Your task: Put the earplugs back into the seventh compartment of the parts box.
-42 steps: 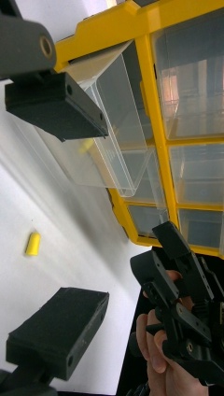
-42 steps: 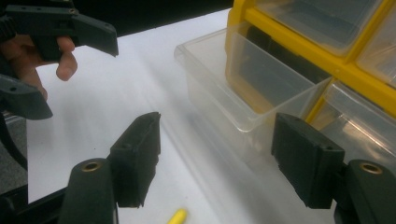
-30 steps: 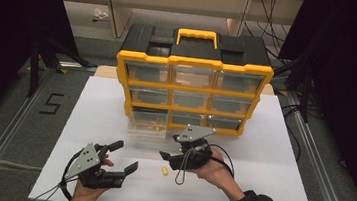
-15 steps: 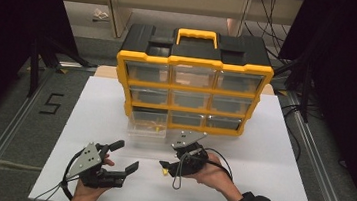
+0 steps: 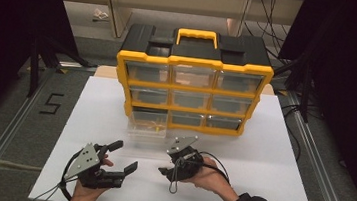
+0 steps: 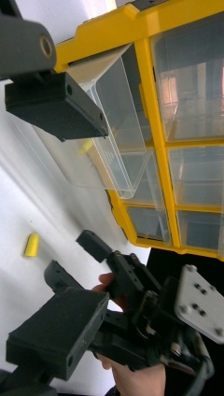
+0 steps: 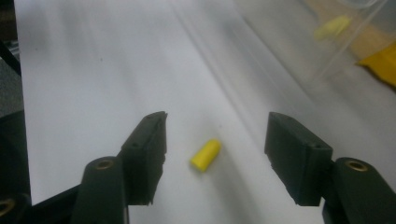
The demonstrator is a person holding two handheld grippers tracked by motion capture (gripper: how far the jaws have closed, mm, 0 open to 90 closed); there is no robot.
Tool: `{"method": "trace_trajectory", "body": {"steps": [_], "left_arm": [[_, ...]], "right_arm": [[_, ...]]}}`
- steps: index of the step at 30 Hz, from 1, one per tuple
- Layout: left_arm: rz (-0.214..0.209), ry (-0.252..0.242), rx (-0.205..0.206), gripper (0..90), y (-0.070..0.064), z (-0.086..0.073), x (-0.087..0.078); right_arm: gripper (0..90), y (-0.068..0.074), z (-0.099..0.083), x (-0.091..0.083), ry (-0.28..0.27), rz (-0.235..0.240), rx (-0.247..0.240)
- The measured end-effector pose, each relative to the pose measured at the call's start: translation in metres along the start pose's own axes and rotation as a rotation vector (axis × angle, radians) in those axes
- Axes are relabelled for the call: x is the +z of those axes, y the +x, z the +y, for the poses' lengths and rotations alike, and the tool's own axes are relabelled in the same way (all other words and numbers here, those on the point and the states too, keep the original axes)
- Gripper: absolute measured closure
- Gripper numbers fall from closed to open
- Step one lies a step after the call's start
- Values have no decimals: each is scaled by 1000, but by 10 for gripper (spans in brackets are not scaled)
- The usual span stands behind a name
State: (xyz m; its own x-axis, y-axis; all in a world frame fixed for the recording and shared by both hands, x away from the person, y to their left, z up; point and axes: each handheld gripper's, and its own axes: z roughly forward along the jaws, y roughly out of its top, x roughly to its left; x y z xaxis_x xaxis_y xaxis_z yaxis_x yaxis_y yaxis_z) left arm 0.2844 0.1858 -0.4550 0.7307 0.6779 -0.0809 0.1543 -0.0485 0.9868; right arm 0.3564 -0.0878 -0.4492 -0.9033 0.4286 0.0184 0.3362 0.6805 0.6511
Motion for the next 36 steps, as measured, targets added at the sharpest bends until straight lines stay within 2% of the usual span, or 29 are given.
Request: {"method": "trace_trajectory", "body": {"steps": [3, 6, 13, 17, 20, 27, 29, 32, 36], "left_arm": [[5, 4, 15, 167, -1, -1, -2], [7, -2, 7, 167, 0, 0, -3], [3, 3, 9, 167, -1, -1, -2], [3, 5, 5, 167, 0, -1, -1], [4, 5, 9, 167, 0, -1, -2], [3, 7, 8, 167, 0, -1, -2], [6, 3, 6, 167, 0, -1, -2], [3, 6, 8, 169, 0, -1, -2], [5, 4, 6, 169, 0, -1, -2]], "right_arm": [[436, 1, -1, 5, 24, 6, -6], [467, 2, -2, 10, 34, 11, -21], [533, 3, -7, 19, 72, 24, -13], [580, 5, -8, 25, 91, 19, -26], [650, 5, -12, 30, 110, 6, -40], [797, 7, -12, 32, 95, -6, -68], [808, 6, -13, 32, 88, -8, -84], [810, 7, -13, 31, 86, -12, -72], [811, 6, -9, 24, 51, -12, -65]]}}
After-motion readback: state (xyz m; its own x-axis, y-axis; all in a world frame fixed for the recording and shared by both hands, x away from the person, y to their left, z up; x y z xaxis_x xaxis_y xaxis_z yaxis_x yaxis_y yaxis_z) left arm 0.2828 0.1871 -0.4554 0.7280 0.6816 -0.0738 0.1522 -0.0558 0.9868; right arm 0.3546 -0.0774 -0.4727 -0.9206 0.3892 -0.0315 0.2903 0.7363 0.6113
